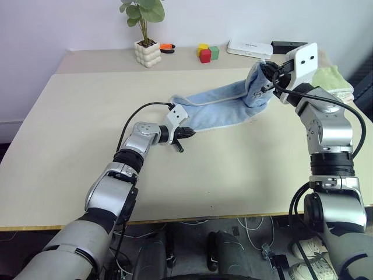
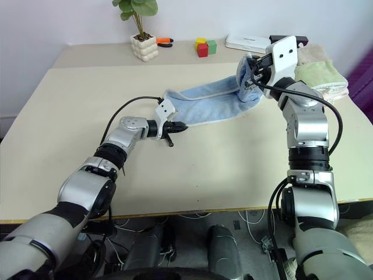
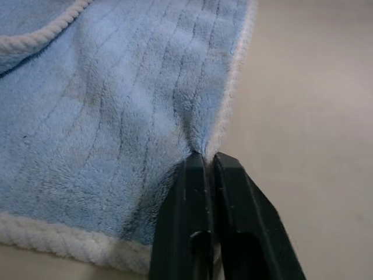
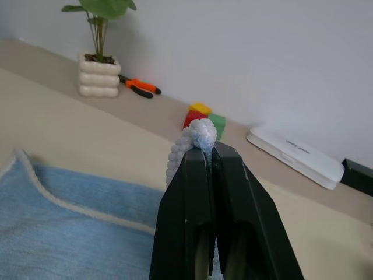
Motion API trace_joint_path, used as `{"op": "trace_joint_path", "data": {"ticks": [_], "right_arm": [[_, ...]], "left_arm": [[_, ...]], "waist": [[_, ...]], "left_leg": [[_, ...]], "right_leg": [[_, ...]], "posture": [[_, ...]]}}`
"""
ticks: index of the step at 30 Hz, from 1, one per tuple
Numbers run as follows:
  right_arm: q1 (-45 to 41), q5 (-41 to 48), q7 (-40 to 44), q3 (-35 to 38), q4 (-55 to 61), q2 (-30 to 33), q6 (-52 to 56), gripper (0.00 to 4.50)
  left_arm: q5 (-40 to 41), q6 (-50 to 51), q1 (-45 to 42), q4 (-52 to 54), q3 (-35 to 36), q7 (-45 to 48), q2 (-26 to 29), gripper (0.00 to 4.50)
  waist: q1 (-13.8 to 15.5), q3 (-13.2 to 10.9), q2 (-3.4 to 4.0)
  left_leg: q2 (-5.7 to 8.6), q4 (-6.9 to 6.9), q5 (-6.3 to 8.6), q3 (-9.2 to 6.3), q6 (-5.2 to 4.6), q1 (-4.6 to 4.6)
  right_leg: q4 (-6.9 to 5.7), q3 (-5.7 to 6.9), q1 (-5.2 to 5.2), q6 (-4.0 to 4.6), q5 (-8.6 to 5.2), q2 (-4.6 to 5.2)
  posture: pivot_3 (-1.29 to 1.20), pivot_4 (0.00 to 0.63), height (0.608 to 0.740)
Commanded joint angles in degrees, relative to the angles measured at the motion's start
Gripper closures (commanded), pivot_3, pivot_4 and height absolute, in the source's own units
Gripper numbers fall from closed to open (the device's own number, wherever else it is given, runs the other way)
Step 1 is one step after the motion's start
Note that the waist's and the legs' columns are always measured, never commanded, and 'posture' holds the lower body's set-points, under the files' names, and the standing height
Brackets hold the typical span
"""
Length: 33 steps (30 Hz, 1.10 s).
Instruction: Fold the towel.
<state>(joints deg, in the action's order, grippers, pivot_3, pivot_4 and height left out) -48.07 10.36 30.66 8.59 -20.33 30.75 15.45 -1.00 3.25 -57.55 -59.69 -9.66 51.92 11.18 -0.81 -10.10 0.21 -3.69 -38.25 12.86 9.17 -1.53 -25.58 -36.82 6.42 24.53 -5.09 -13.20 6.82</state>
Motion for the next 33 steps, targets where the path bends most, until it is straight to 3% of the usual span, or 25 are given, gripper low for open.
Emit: {"op": "trace_joint_path", "data": {"ticks": [1, 3, 10, 14, 18, 23, 27, 32, 33], "right_arm": [[-0.32, 0.84, -0.36, 1.43, 3.05, 0.94, -0.22, 4.50], [-0.26, 0.82, -0.31, 1.35, 3.13, 0.90, -0.14, 4.50], [-0.73, 0.66, 0.14, 0.94, 1.97, 0.71, -0.66, 4.50], [-1.28, 0.59, 1.68, -0.11, 1.36, 0.64, -0.74, 4.50], [-1.35, 0.47, 2.59, -0.45, 0.75, 0.45, -0.89, 4.50], [-1.88, -0.02, 2.87, -1.40, -0.63, -0.41, -1.71, 4.50], [-2.43, -0.05, 3.16, -1.92, -1.34, -0.90, -2.21, 4.50], [-2.14, -0.27, 3.07, -2.21, -1.81, -1.27, -2.87, 4.50], [-2.00, -0.26, 3.02, -2.30, -1.70, -1.37, -2.90, 4.50]], "left_arm": [[-0.42, 4.56, 4.77, 3.27, -1.16, 4.80, 1.98, 4.44], [0.49, 7.22, 7.10, 8.77, -1.24, 7.09, 3.78, 4.44], [7.85, 26.65, 22.75, 44.44, -0.28, 13.52, 15.36, 4.44], [12.98, 35.73, 33.88, 63.93, 0.93, 16.36, 24.65, 4.44], [17.66, 41.21, 40.20, 73.78, 3.57, 15.24, 29.60, 4.44], [19.31, 43.09, 43.34, 75.20, 5.76, 11.27, 30.77, 4.44], [29.02, 47.66, 44.97, 80.14, 11.00, 15.19, 33.26, 2.60], [33.24, 47.62, 42.77, 77.24, 16.12, 14.64, 35.24, 0.06], [32.95, 46.30, 41.75, 75.65, 16.99, 14.14, 35.33, 0.02]], "waist": [[-0.20, 0.00, 0.00], [-0.40, 0.00, 0.00], [-2.00, -0.01, 0.03], [-1.92, -0.03, 0.04], [-1.51, -0.04, 0.06], [-1.17, -0.05, 0.05], [-1.66, -0.07, 0.05], [-1.50, -0.07, 0.05], [-1.43, -0.08, 0.04]], "left_leg": [[-0.01, 0.01, 0.00, 0.01, 0.00, 0.02], [-0.02, 0.04, -0.04, 0.02, 0.08, 0.02], [-0.07, 0.18, -0.07, 0.07, 0.16, 0.15], [-0.09, 0.21, -0.07, 0.07, 0.18, 0.15], [-0.13, 0.22, -0.05, 0.03, 0.19, 0.14], [-0.11, 0.21, -0.01, -0.02, 0.14, 0.13], [-0.12, 0.24, -0.04, 0.00, 0.20, 0.10], [-0.10, 0.24, -0.05, 0.00, 0.21, 0.10], [-0.09, 0.24, -0.05, 0.00, 0.21, 0.10]], "right_leg": [[0.00, -0.01, 0.00, 0.00, 0.00, 0.00], [0.00, -0.01, 0.01, 0.03, -0.03, 0.00], [-0.14, -0.06, 0.06, 0.15, -0.21, -0.02], [-0.15, -0.09, 0.09, 0.18, -0.26, -0.02], [-0.14, -0.09, 0.09, 0.20, -0.28, 0.01], [-0.14, -0.06, 0.07, 0.21, -0.28, 0.11], [-0.15, -0.07, 0.13, 0.20, -0.28, 0.09], [-0.14, -0.06, 0.12, 0.21, -0.29, 0.06], [-0.14, -0.06, 0.11, 0.21, -0.29, 0.07]], "posture": [[0.00, 0.150, 0.740], [0.00, 0.150, 0.740], [0.00, 0.150, 0.740], [0.00, 0.150, 0.740], [0.00, 0.150, 0.740], [0.00, 0.150, 0.740], [0.00, 0.150, 0.740], [0.00, 0.150, 0.740], [0.00, 0.150, 0.740]]}}
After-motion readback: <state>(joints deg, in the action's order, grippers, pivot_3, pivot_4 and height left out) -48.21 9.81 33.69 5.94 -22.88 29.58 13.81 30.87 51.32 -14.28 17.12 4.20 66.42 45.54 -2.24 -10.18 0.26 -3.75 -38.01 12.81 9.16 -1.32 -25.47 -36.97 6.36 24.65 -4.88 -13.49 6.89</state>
